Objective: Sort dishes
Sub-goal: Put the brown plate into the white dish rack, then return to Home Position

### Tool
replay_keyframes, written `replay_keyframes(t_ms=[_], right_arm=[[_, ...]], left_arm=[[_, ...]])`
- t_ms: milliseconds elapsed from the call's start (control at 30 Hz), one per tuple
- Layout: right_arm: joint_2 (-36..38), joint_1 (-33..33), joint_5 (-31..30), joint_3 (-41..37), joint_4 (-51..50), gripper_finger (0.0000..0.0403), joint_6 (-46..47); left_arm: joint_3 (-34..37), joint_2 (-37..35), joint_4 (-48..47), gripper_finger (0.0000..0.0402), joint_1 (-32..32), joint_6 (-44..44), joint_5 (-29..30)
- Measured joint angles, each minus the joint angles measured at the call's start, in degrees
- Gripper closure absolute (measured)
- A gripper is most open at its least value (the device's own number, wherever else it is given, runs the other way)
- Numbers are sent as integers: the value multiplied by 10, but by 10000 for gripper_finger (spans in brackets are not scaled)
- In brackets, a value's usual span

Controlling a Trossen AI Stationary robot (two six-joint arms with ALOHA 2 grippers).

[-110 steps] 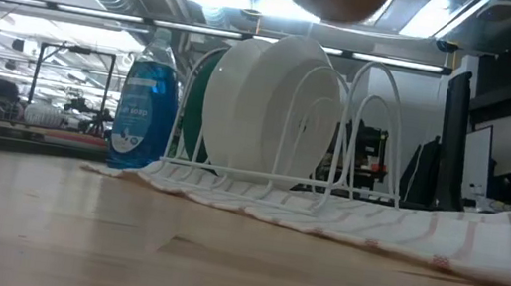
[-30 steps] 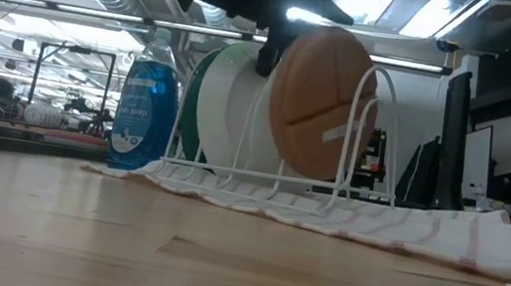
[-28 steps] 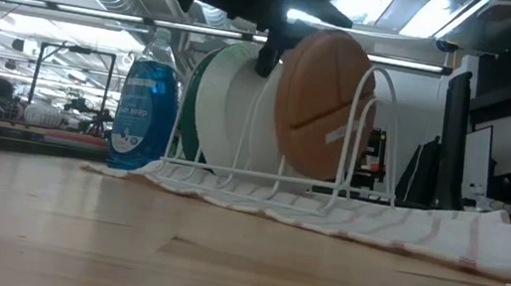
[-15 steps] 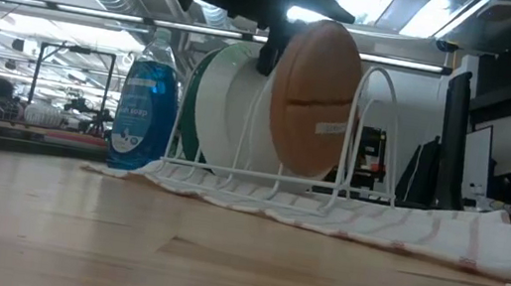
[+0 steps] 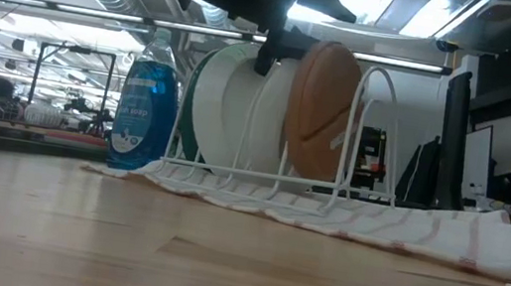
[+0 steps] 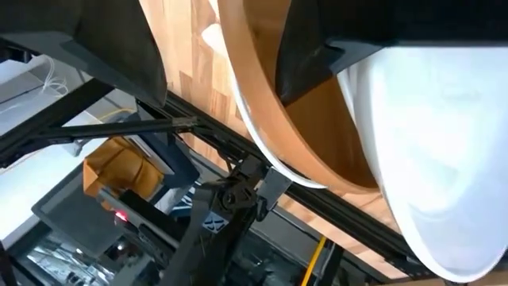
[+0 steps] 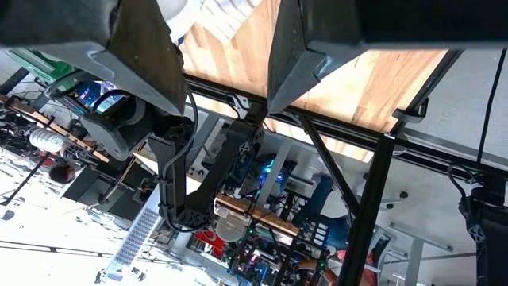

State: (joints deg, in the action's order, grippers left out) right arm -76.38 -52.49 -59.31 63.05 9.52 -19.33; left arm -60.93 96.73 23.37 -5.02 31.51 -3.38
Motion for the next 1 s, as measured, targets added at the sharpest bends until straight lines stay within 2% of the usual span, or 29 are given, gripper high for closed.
replay_keyframes(t_ms=[200, 367, 567, 667, 867, 1000], right_arm=[[0, 0, 0, 0, 0, 220, 0], [0, 0, 0, 0, 0, 220, 0], [0, 7, 1, 0, 0, 220, 3], [0, 20, 15, 0, -2, 220, 33], [0, 54, 77, 0, -7, 220, 55], [2, 61, 75, 0, 5, 220, 61]], left_arm=[[0, 0, -7, 176, 1, -7, -1], [0, 0, -45, 176, 19, -89, 6], [0, 0, -29, 176, 45, -231, 95], [0, 0, -13, 176, 51, -279, 127], [0, -9, 2, 176, 65, -290, 130], [0, -56, -38, 176, 88, -285, 129]])
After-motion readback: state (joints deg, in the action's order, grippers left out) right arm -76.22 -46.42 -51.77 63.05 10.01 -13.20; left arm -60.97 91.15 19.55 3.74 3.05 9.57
